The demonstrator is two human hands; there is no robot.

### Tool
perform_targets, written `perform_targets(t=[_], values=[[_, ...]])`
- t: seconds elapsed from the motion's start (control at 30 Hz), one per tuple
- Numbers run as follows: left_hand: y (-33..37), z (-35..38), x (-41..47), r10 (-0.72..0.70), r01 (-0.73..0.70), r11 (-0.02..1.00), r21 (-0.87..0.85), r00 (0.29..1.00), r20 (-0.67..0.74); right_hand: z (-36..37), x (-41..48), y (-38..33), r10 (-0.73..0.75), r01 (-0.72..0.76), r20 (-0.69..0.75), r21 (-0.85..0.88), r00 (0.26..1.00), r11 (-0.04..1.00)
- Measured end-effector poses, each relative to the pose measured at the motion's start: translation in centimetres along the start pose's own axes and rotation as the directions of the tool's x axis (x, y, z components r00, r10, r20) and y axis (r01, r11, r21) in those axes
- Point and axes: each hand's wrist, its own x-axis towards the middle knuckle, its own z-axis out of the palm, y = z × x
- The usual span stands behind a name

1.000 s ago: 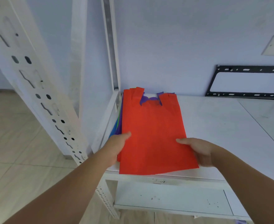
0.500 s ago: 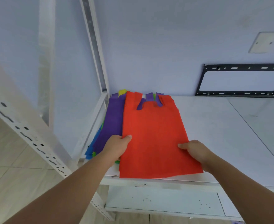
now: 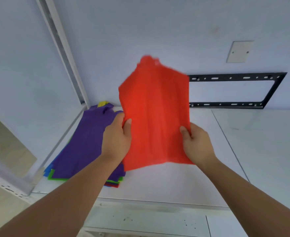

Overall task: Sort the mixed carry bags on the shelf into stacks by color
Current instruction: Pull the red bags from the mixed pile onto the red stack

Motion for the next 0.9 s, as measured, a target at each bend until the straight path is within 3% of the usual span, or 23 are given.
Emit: perform_targets(t=[0.1, 0.23, 0.3, 0.4, 0.57, 0.7, 0.83, 0.9], values=[[2.9, 1.5, -0.5, -0.014, 0.008, 0.990, -0.142, 0.999, -0.042, -2.1, -0.5, 0.8, -0.015, 0.026, -0.081, 0.133, 0.997, 0.991], [2.9, 4.8, -3.3, -0.142, 0.161, 0.953, -0.256, 0.986, 0.089, -1.9, -1.6, 4.2, 0.156, -0.154, 0.008, 0.225, 0.988, 0.962], [2.5, 6.1, -4.5, -0.160, 0.202, 0.950, -0.238, 0.969, 0.186, -1.5, -1.9, 5.4, 0.235, -0.236, 0.027, 0.195, 0.972, 0.952], [2.9, 6.9, -4.5, -0.178, 0.215, 0.962, -0.169, 0.961, 0.211, -1.8, -1.8, 5.6, 0.264, -0.257, -0.008, 0.203, 0.964, 0.945], [2.5, 7.1, -0.9, -0.307, 0.415, 0.874, -0.255, 0.876, 0.373, -3.4, 0.2, 4.9, 0.277, -0.266, -0.002, 0.267, 0.961, 0.926], [0.0, 7.3, -0.2, -0.362, 0.491, 0.858, -0.149, 0.786, 0.502, -3.0, 1.5, 6.5, 0.387, -0.413, 0.150, 0.239, 0.910, 0.879], [-3.2, 8.4, -2.9, -0.472, 0.502, 0.855, 0.131, 0.648, 0.598, -1.4, 0.3, 9.4, 0.501, -0.519, 0.242, 0.013, 0.831, 0.855], [-3.8, 8.6, -3.8, -0.495, 0.491, 0.853, 0.179, 0.650, 0.576, -0.9, -0.5, 10.2, 0.511, -0.519, 0.242, -0.039, 0.824, 0.854]])
